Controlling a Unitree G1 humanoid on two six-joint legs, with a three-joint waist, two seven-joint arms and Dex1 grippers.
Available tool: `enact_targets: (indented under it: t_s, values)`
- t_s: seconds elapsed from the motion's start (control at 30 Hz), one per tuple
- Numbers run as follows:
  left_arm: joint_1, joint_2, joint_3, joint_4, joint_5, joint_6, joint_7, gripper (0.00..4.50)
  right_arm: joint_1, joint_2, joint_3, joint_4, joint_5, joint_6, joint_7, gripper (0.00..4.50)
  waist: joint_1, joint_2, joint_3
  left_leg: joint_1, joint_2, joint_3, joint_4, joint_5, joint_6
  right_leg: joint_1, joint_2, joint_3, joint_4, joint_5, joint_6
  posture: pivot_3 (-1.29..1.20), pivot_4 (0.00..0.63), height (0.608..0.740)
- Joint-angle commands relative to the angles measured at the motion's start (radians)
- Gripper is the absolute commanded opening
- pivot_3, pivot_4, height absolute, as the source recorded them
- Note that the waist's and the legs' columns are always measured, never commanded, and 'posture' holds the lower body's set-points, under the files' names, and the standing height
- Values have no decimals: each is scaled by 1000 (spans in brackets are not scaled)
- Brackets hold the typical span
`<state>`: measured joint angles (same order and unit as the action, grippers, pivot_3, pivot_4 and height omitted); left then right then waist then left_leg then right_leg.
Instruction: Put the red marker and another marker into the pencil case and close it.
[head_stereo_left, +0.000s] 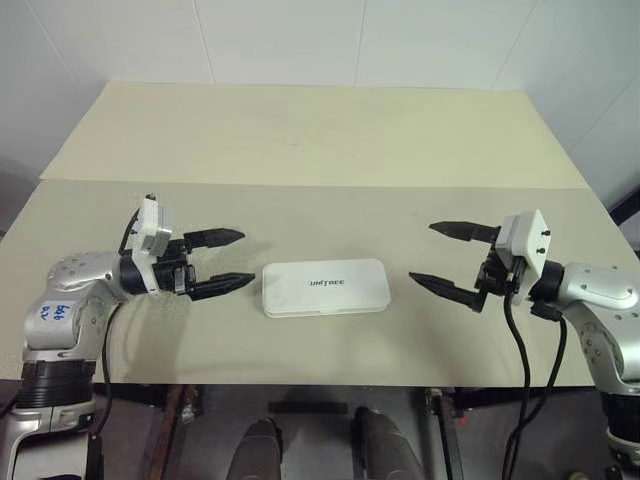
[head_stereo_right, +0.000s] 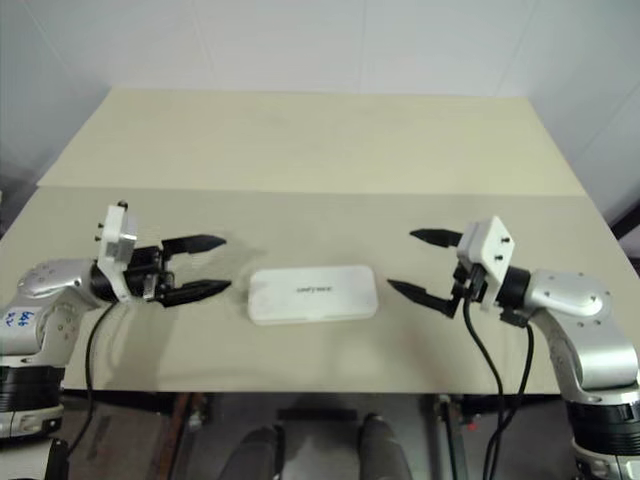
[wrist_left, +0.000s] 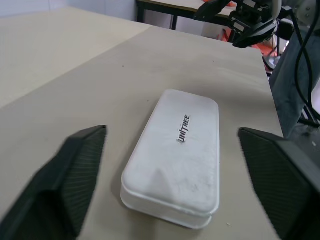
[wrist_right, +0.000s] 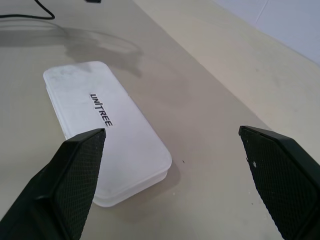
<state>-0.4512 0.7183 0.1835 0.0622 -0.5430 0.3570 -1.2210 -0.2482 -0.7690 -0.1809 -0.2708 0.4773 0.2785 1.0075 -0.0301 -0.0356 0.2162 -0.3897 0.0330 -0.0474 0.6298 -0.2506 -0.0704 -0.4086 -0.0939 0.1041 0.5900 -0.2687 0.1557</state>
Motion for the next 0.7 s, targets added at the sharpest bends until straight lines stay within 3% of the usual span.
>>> enact_targets:
  t_s: [0.03,0.33,0.7]
  values:
    - [-44,-1,5,33,12,-49,-1,4483,7,-33,-85,-33,7,-19,-22,4500,0,0,0,0,0,0,0,0,0,0,0,0,0,0,0,0,150,740]
    - [-57,19,19,61,34,-111,0,4483,88,-99,-172,0,18,-20,28,4500,-3,0,0,0,0,0,-2,0,0,-1,0,0,1,3,5,0,150,740]
    - [-39,62,29,30,23,-86,-12,4483,44,-161,-160,166,-11,-104,125,4500,-6,0,0,0,0,1,-1,0,0,0,0,0,1,2,3,0,150,740]
